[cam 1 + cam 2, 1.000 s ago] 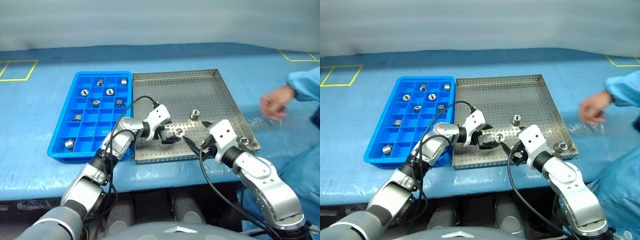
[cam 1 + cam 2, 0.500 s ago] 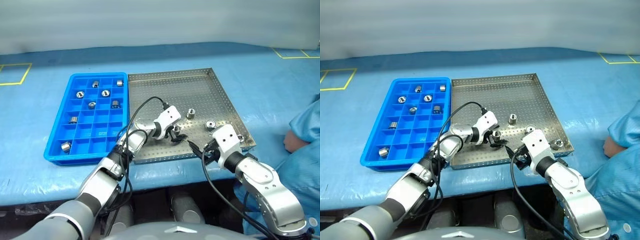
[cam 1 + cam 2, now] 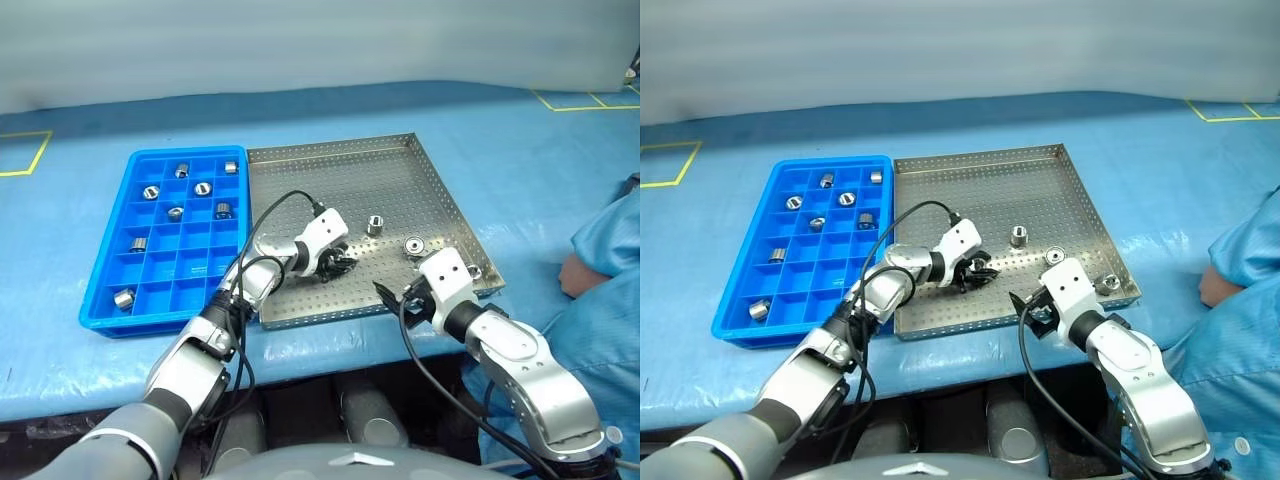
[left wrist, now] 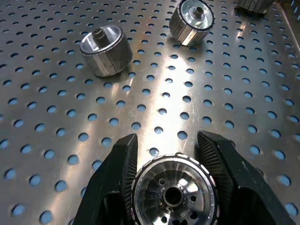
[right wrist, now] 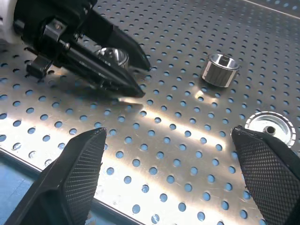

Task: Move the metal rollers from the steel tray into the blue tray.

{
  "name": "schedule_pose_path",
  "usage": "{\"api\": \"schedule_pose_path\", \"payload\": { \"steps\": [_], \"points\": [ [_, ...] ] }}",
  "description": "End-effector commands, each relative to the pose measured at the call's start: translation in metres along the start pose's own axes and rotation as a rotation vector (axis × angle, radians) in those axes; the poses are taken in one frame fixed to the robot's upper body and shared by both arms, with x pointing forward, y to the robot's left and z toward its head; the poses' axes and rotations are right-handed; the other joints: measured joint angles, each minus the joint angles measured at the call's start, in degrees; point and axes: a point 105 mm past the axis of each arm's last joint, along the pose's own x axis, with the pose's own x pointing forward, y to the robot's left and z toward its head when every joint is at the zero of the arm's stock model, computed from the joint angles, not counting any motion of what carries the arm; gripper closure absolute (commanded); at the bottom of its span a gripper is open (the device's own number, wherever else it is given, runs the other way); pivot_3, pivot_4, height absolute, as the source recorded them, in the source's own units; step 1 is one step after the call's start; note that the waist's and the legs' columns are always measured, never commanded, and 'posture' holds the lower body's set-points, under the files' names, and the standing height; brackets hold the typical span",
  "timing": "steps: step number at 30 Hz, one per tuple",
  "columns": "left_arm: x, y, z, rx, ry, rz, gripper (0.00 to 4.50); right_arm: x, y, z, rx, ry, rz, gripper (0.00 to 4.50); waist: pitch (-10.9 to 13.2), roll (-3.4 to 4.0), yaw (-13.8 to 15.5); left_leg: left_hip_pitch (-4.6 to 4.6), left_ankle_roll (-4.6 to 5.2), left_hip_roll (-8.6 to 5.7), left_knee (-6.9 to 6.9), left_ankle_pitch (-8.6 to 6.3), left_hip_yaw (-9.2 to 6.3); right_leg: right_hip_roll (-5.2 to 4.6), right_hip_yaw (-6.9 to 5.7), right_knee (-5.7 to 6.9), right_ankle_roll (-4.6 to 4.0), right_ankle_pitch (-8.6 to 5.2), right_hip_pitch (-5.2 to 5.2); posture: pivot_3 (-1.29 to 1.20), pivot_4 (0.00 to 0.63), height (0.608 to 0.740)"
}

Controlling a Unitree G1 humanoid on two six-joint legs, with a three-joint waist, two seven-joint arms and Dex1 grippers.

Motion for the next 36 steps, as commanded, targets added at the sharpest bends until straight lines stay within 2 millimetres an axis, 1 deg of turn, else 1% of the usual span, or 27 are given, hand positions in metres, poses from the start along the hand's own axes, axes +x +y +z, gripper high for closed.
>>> {"api": "schedule_pose_path", "payload": {
  "steps": [1,2,4,6,8,11,14,16,19,22,27,29,30,32,34,36],
  "points": [
    [-0.031,0.013,0.046,0.025,-0.167,0.072,2.77,0.002,0.002,0.013,-0.034,-0.047,0.024,0.00,0.0,0.00,0.3,-0.02,0.00,0.00,-0.01,0.00,0.00,0.00,0.01,0.00,0.00,0.00,-0.02,-0.14,0.150,0.740],
    [-0.043,0.016,0.051,0.017,-0.185,0.097,2.77,0.003,0.002,0.016,-0.031,-0.056,0.031,0.00,0.0,0.01,0.5,-0.02,0.00,0.00,-0.04,0.00,-0.01,0.00,0.01,0.00,0.00,0.00,-0.02,-0.13,0.150,0.740],
    [-0.066,0.022,0.052,0.019,-0.180,0.166,2.77,0.006,0.005,0.020,-0.033,-0.070,0.061,0.00,0.0,0.02,0.5,0.00,0.00,0.00,-0.09,0.00,0.00,0.00,0.03,0.00,0.00,0.00,-0.03,-0.10,0.150,0.740],
    [-0.086,0.027,0.044,0.023,-0.134,0.246,2.77,0.010,0.010,0.023,-0.042,-0.081,0.105,0.00,0.0,0.03,0.8,0.07,0.00,0.01,-0.19,0.00,0.01,0.01,0.04,0.00,-0.01,-0.01,-0.02,-0.07,0.150,0.740],
    [-0.108,0.036,0.029,0.014,-0.075,0.370,2.77,0.014,0.015,0.030,-0.049,-0.105,0.150,0.00,0.0,0.03,1.3,0.14,0.01,0.03,-0.26,0.01,0.00,0.03,0.04,0.01,-0.05,-0.03,-0.01,-0.03,0.150,0.740],
    [-0.140,0.047,0.003,-0.042,0.015,0.570,2.77,0.019,0.020,0.040,-0.060,-0.143,0.192,0.00,0.0,0.01,3.0,0.16,0.01,0.06,-0.32,0.01,-0.01,0.07,0.02,0.01,-0.08,-0.05,-0.02,0.01,0.150,0.740],
    [-0.167,0.054,-0.015,-0.096,0.075,0.716,2.77,0.025,0.021,0.044,-0.060,-0.161,0.195,0.00,0.0,-0.01,5.1,0.13,0.00,0.07,-0.30,0.01,-0.06,0.08,-0.04,0.01,-0.09,-0.05,-0.03,0.06,0.150,0.740],
    [-0.183,0.058,-0.024,-0.126,0.103,0.807,2.77,0.028,0.021,0.046,-0.056,-0.167,0.195,0.00,0.0,-0.01,6.4,0.15,0.00,0.05,-0.29,0.01,-0.05,0.05,-0.04,-0.02,-0.09,-0.05,0.00,0.08,0.150,0.740],
    [-0.189,0.059,-0.032,-0.153,0.130,0.868,2.77,0.030,0.021,0.046,-0.063,-0.165,0.205,0.00,0.0,-0.03,8.4,0.11,0.00,0.05,-0.26,0.01,-0.08,0.03,-0.10,-0.05,-0.10,-0.05,0.01,0.09,0.150,0.740],
    [-0.189,0.060,-0.040,-0.165,0.161,0.894,2.77,0.031,0.021,0.047,-0.067,-0.163,0.204,0.00,0.0,-0.03,9.6,0.06,-0.01,0.03,-0.22,0.01,-0.09,0.00,-0.14,-0.07,-0.10,-0.05,0.01,0.09,0.150,0.740],
    [-0.183,0.063,-0.051,-0.200,0.177,0.907,2.77,0.031,0.019,0.048,-0.069,-0.167,0.196,0.00,0.0,-0.02,9.7,0.07,-0.01,0.03,-0.21,0.01,-0.10,0.00,-0.16,-0.06,-0.09,-0.05,0.02,0.08,0.150,0.740],
    [-0.176,0.064,-0.051,-0.190,0.163,0.890,2.77,0.030,0.019,0.047,-0.070,-0.163,0.190,0.00,0.0,-0.01,9.7,0.10,-0.01,0.03,-0.22,0.01,-0.09,0.00,-0.16,-0.05,-0.10,-0.05,0.02,0.07,0.150,0.740],
    [-0.173,0.064,-0.050,-0.191,0.148,0.883,2.06,0.030,0.019,0.046,-0.072,-0.162,0.187,0.00,0.0,-0.01,9.8,0.10,-0.01,0.03,-0.22,0.01,-0.09,0.00,-0.17,-0.03,-0.10,-0.05,0.03,0.07,0.150,0.740],
    [-0.175,0.069,-0.045,-0.198,0.120,0.930,1.59,0.030,0.019,0.046,-0.073,-0.161,0.178,0.00,0.0,-0.01,9.9,0.10,-0.02,0.03,-0.20,0.01,-0.09,-0.01,-0.18,-0.04,-0.10,-0.05,0.05,0.06,0.150,0.740],
    [-0.177,0.075,-0.035,-0.214,0.049,0.972,0.97,0.029,0.017,0.046,-0.072,-0.165,0.166,0.00,0.0,-0.01,10.1,0.07,-0.02,0.00,-0.13,0.01,-0.10,-0.05,-0.19,-0.06,-0.10,-0.05,0.09,0.06,0.150,0.740],
    [-0.175,0.077,-0.022,-0.212,-0.032,0.967,0.97,0.029,0.015,0.047,-0.072,-0.169,0.153,0.00,0.0,-0.01,10.3,-0.01,-0.02,-0.02,0.03,0.01,-0.16,-0.07,-0.23,-0.07,-0.06,-0.03,0.12,0.06,0.150,0.740]
  ]
}}
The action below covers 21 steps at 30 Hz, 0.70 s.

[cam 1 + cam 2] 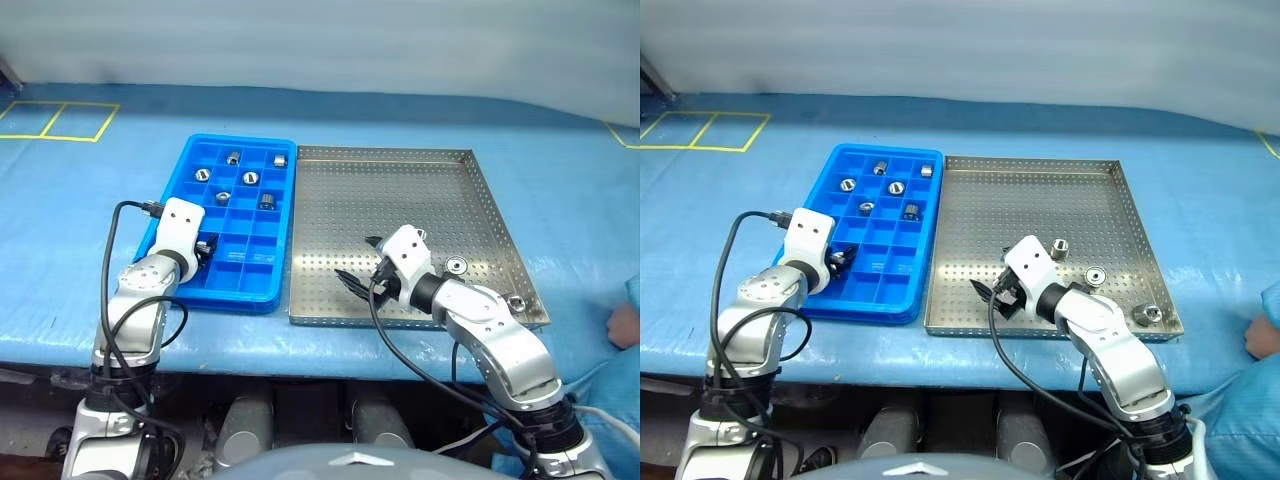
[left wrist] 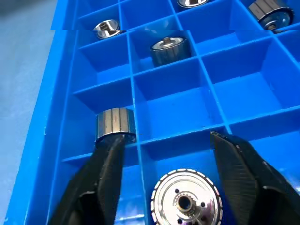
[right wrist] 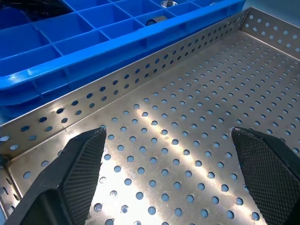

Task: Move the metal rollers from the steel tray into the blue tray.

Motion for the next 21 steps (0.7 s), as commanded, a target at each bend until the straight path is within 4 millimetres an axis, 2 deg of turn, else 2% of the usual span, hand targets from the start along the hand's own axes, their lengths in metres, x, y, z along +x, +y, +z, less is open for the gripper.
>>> {"api": "schedule_pose_path", "payload": {
  "steps": [1,4,7,9,14,21],
  "points": [
    [-0.005,-0.021,0.047,-0.054,-0.227,-0.119,0.97,-0.005,-0.011,0.013,-0.039,-0.054,-0.071,0.00,0.0,-0.01,0.1,-0.03,0.00,0.00,0.08,0.00,-0.01,0.00,-0.01,0.00,0.02,0.01,0.00,0.05,0.150,0.740],
    [-0.030,-0.072,0.070,-0.082,-0.367,-0.469,0.97,-0.008,-0.040,0.011,-0.040,-0.032,-0.237,0.00,0.0,-0.01,0.1,-0.07,-0.01,0.00,0.19,0.00,0.00,-0.01,-0.03,0.01,0.03,0.02,0.00,0.05,0.150,0.740],
    [-0.059,-0.116,0.073,-0.025,-0.413,-0.764,0.97,-0.012,-0.072,0.000,0.006,0.033,-0.414,0.00,0.0,0.00,-0.6,-0.05,-0.01,0.01,0.18,-0.01,0.10,-0.04,0.03,-0.01,0.03,0.03,0.00,0.04,0.150,0.740],
    [-0.073,-0.136,0.070,0.036,-0.424,-0.903,0.97,-0.014,-0.084,-0.005,0.051,0.054,-0.477,0.00,0.0,0.03,-1.1,0.01,-0.01,0.03,0.09,-0.01,0.12,-0.02,0.04,0.01,0.01,0.04,-0.01,0.03,0.150,0.740],
    [-0.071,-0.150,0.061,0.115,-0.393,-0.957,0.97,-0.006,-0.094,-0.020,0.161,0.076,-0.508,0.00,0.0,0.07,-2.0,0.09,0.01,0.11,-0.18,0.00,0.12,0.10,0.07,0.07,-0.08,-0.01,-0.09,0.02,0.150,0.740],
    [-0.076,-0.154,0.054,0.140,-0.376,-1.008,0.97,0.005,-0.104,-0.033,0.282,0.051,-0.546,0.00,0.0,0.09,-2.4,0.07,0.01,0.08,-0.13,0.00,0.16,0.08,0.12,0.03,-0.06,0.00,-0.09,0.02,0.150,0.740]
  ]
}}
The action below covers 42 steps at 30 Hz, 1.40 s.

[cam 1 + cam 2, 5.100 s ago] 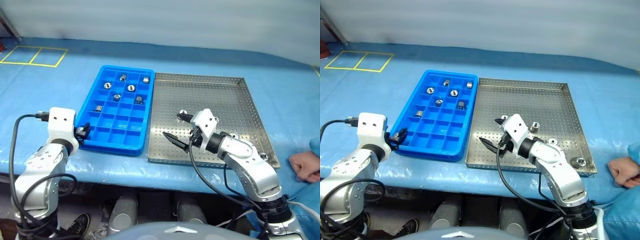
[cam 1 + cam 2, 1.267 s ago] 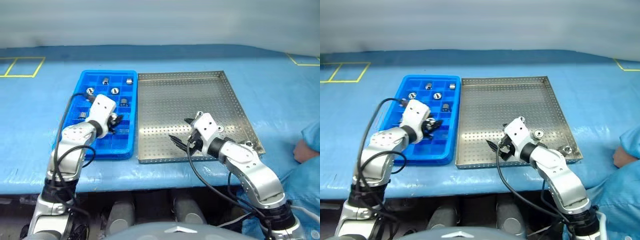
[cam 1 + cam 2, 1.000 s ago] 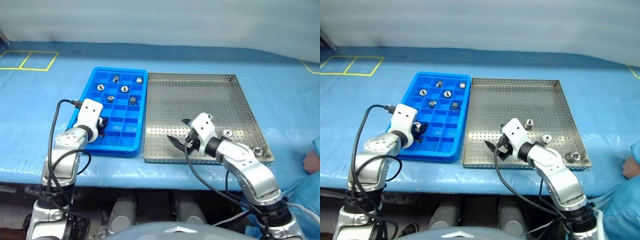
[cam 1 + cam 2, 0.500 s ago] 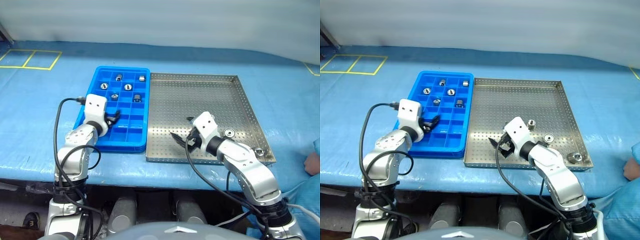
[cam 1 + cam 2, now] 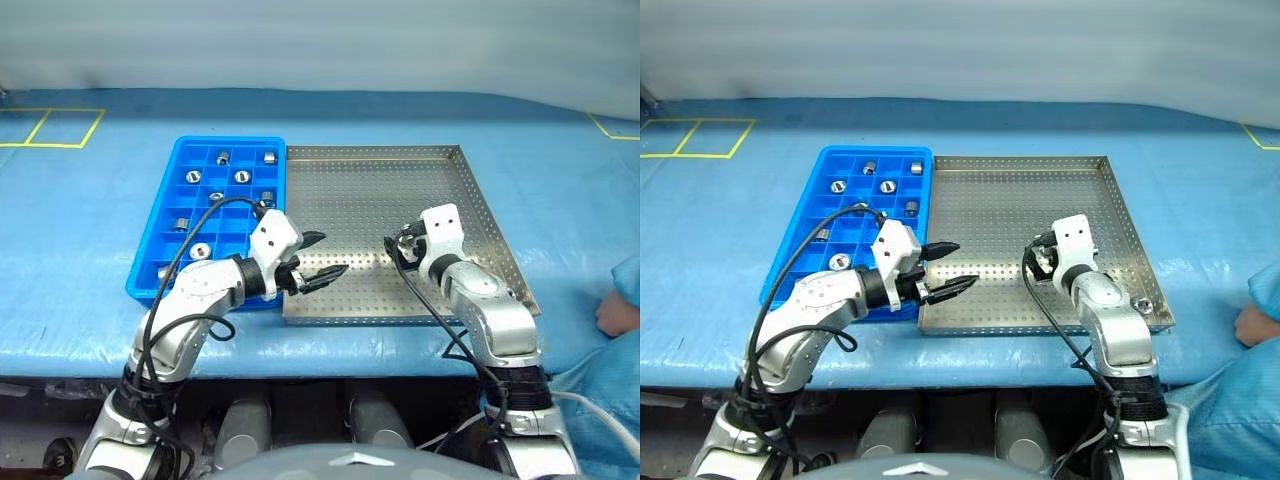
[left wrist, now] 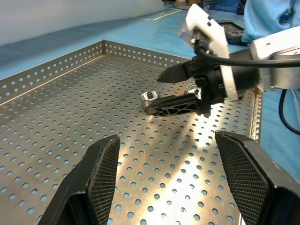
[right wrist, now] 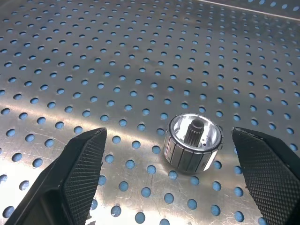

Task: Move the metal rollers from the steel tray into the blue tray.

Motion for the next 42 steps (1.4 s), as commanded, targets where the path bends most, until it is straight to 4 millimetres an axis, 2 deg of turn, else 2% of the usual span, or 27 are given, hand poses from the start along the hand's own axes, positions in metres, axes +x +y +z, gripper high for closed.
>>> {"api": "schedule_pose_path", "payload": {
  "steps": [1,4,11,16,23,25,32,36,38,42],
  "points": [
    [0.000,-0.005,0.005,0.029,-0.020,-0.026,0.97,0.005,-0.011,0.012,0.034,-0.059,-0.050,0.00,0.0,0.01,0.0,0.01,0.00,0.00,0.00,0.00,0.00,0.00,0.00,0.01,0.00,0.00,0.01,0.02,0.150,0.740],
    [0.000,-0.005,0.002,0.028,-0.010,-0.020,0.97,0.011,-0.014,0.011,0.052,-0.068,-0.076,0.00,0.0,0.02,-0.1,0.01,0.00,0.00,0.00,0.00,0.00,0.00,0.00,0.01,0.00,0.00,0.01,0.03,0.150,0.740],
    [-0.004,0.000,-0.001,0.029,0.003,0.017,0.95,0.015,-0.011,0.006,0.047,-0.043,-0.077,2.21,0.0,0.02,0.0,0.01,0.00,0.00,-0.08,0.00,-0.01,0.00,0.01,0.00,0.00,0.00,-0.02,0.04,0.150,0.740],
    [-0.009,0.008,-0.003,0.024,0.010,0.061,0.95,0.011,-0.005,0.020,0.027,-0.098,-0.056,2.21,0.0,0.03,0.0,0.02,0.00,0.00,-0.08,0.00,-0.01,0.00,0.00,0.00,0.00,0.00,-0.02,0.05,0.150,0.740],
    [-0.027,0.033,-0.002,-0.015,-0.008,0.209,0.95,0.002,0.037,0.059,-0.060,-0.201,0.094,2.21,0.0,0.05,-0.2,0.02,0.00,0.02,-0.14,0.00,0.00,0.02,0.01,0.01,-0.01,-0.01,-0.07,0.06,0.150,0.740],
    [-0.030,0.035,-0.005,-0.012,0.006,0.222,0.95,0.005,0.032,0.062,-0.066,-0.194,0.058,2.21,0.0,0.05,0.0,0.02,0.00,0.02,-0.15,0.00,-0.02,0.02,0.00,0.02,-0.01,-0.01,-0.07,0.07,0.150,0.740],
    [-0.027,0.027,-0.007,-0.015,0.011,0.210,0.95,0.016,-0.005,0.033,-0.084,-0.080,-0.091,2.21,0.0,0.04,1.3,-0.05,0.00,-0.03,-0.16,0.00,-0.02,-0.03,-0.01,-0.08,-0.01,-0.01,-0.06,0.08,0.150,0.740],
    [-0.023,0.024,-0.010,-0.015,0.019,0.207,0.95,0.012,-0.016,0.023,-0.118,-0.041,-0.140,1.42,0.0,0.04,1.2,-0.01,0.00,-0.02,-0.20,0.00,-0.02,-0.02,-0.01,-0.06,-0.02,-0.01,-0.06,0.08,0.150,0.740],
    [-0.023,0.025,-0.010,-0.012,0.024,0.206,0.95,0.012,-0.013,0.022,-0.088,-0.048,-0.130,0.76,0.0,0.04,1.0,0.00,0.00,-0.02,-0.21,0.00,-0.02,-0.01,-0.01,-0.06,-0.03,-0.02,-0.06,0.07,0.150,0.740],
    [-0.023,0.027,-0.009,0.000,0.026,0.209,0.95,0.017,-0.009,0.006,-0.033,0.010,-0.113,0.76,0.0,0.05,0.5,0.04,0.00,0.01,-0.23,0.00,-0.01,0.01,0.00,-0.02,-0.04,-0.02,-0.07,0.07,0.150,0.740]
  ]
}}
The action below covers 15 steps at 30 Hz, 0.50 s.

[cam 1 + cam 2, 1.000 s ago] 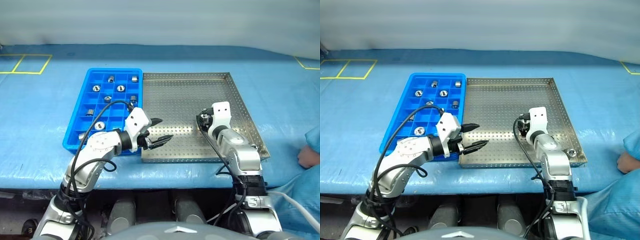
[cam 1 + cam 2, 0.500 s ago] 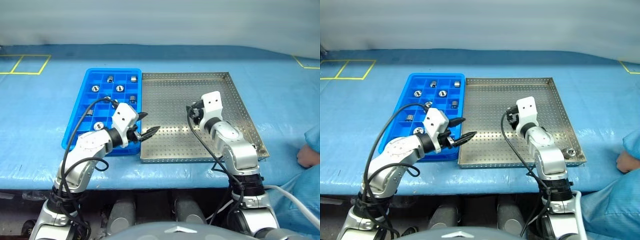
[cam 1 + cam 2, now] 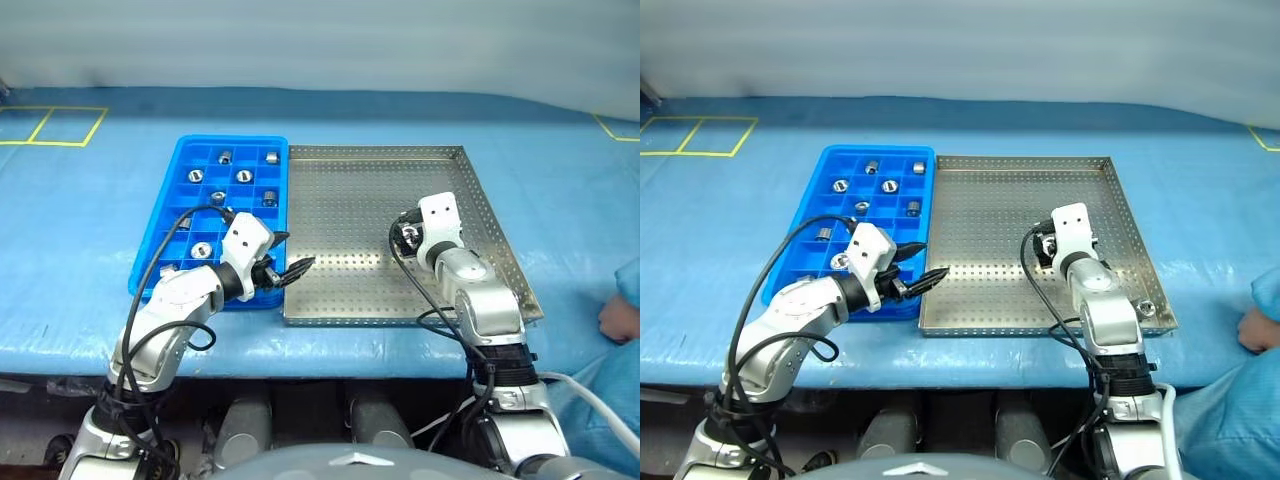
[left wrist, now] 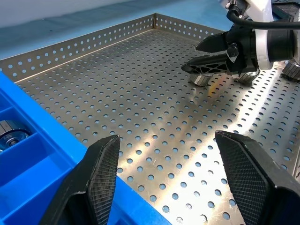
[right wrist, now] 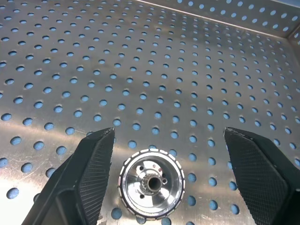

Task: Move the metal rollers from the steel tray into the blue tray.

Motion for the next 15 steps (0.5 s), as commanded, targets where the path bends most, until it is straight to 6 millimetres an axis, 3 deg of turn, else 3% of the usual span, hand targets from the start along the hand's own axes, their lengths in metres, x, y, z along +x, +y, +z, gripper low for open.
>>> {"api": "schedule_pose_path", "payload": {
  "steps": [1,5,8,13,15],
  "points": [
    [0.000,0.000,0.012,0.043,-0.035,0.002,0.95,0.002,0.002,-0.006,0.073,0.019,0.013,0.76,0.0,0.00,0.0,0.00,0.00,0.00,0.00,0.00,-0.01,0.00,-0.01,0.00,0.00,0.00,0.01,0.07,0.150,0.740],
    [0.000,0.003,0.012,0.050,-0.030,0.018,0.95,0.003,0.002,-0.009,0.131,0.015,0.013,1.61,0.0,0.00,0.0,-0.02,0.00,0.00,0.00,0.00,0.00,-0.01,0.00,-0.03,0.00,0.00,0.01,0.08,0.150,0.740],
    [-0.001,0.005,0.012,0.043,-0.034,0.028,0.95,0.003,-0.001,-0.007,0.102,0.008,-0.016,2.68,0.0,0.00,0.0,-0.02,0.00,-0.01,-0.02,0.00,0.00,-0.01,0.00,-0.03,0.00,0.00,0.00,0.08,0.150,0.740],
    [-0.003,0.008,0.010,0.042,-0.028,0.040,0.95,0.001,0.004,0.013,0.082,-0.067,0.006,2.80,0.0,0.00,0.0,-0.01,0.00,-0.01,-0.04,0.00,0.00,0.00,0.00,-0.03,-0.01,0.00,-0.01,0.08,0.150,0.740],
    [-0.008,0.012,0.009,0.041,-0.021,0.059,0.95,0.000,0.019,0.032,0.066,-0.126,0.060,2.80,0.0,0.00,0.0,-0.02,0.00,0.00,-0.05,0.00,0.00,0.00,0.00,-0.03,-0.01,-0.01,-0.02,0.08,0.150,0.740]
  ]
}}
